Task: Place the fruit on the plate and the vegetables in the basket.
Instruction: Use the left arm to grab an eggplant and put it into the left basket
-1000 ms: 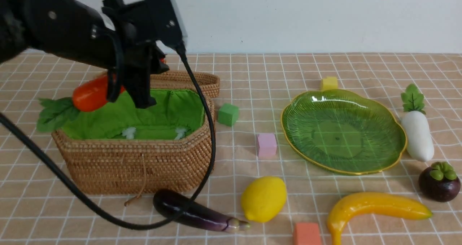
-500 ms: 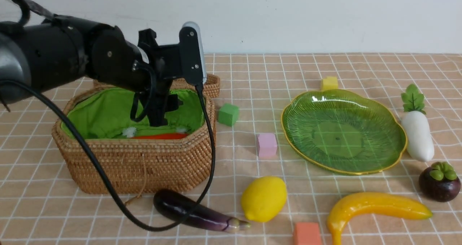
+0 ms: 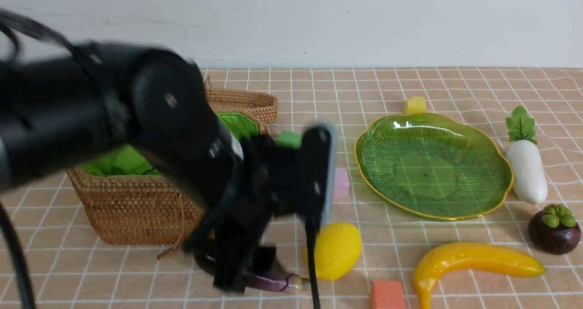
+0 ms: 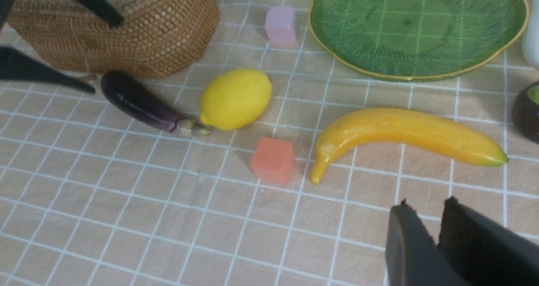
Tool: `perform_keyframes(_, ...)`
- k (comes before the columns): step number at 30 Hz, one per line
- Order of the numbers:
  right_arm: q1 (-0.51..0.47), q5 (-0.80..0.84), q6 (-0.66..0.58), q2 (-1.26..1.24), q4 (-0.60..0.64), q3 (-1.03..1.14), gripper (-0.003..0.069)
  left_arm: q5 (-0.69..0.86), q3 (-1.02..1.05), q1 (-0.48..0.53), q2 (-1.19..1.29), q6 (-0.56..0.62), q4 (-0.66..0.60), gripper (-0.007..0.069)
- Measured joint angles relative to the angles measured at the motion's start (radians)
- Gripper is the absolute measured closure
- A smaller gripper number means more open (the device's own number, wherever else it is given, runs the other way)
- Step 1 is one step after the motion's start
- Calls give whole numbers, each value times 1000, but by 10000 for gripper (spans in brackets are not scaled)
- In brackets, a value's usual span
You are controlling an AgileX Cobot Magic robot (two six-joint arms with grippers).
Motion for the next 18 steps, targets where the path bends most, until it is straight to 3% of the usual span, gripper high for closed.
perform_keyframes(11,0,30,-55,0,41,0,515,-151,34,-27,231,0,131,103)
perform_keyframes(16,0,32,-64,0,56,0,515,-192,34,-27,303,-87,238,134)
perform_keyframes(18,0,33,-64,0,58,0,515,-190,34,-27,327,-179,300,202)
